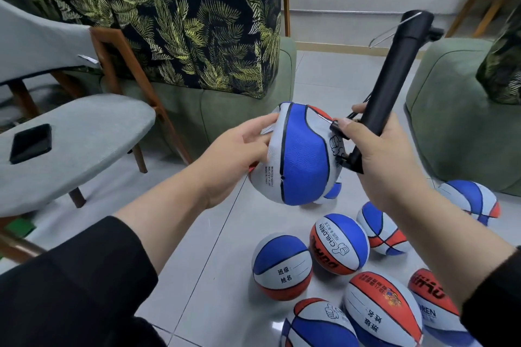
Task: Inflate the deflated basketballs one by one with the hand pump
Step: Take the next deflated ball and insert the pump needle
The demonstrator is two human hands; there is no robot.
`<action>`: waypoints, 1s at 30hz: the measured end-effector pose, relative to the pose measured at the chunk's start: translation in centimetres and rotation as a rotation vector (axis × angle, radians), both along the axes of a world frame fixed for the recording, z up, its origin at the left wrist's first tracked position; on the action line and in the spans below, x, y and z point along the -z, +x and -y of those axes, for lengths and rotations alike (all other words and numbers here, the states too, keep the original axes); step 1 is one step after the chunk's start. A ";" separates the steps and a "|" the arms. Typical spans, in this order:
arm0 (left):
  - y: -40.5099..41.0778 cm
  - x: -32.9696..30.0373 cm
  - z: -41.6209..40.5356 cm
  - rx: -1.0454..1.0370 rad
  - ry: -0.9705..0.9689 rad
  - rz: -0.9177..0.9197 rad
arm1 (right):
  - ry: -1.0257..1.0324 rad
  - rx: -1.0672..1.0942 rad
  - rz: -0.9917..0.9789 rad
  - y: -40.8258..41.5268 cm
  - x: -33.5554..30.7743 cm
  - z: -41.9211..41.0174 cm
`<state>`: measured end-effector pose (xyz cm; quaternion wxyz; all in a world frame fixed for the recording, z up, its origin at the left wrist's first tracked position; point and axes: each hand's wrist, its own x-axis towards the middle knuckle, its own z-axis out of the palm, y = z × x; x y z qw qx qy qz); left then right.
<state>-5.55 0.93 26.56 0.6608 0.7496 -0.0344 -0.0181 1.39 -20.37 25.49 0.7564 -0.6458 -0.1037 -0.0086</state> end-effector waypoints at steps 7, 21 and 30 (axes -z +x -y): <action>0.2 0.5 0.2 0.077 0.083 0.026 | 0.036 0.016 -0.049 0.7 0.0 0.8; 1.1 1.3 0.4 -0.335 -0.331 -0.055 | 0.055 -0.109 -0.056 -0.5 -0.5 -0.3; 0.8 0.7 0.7 -0.176 -0.198 -0.015 | 0.100 -0.118 -0.041 -1.4 -0.6 -1.7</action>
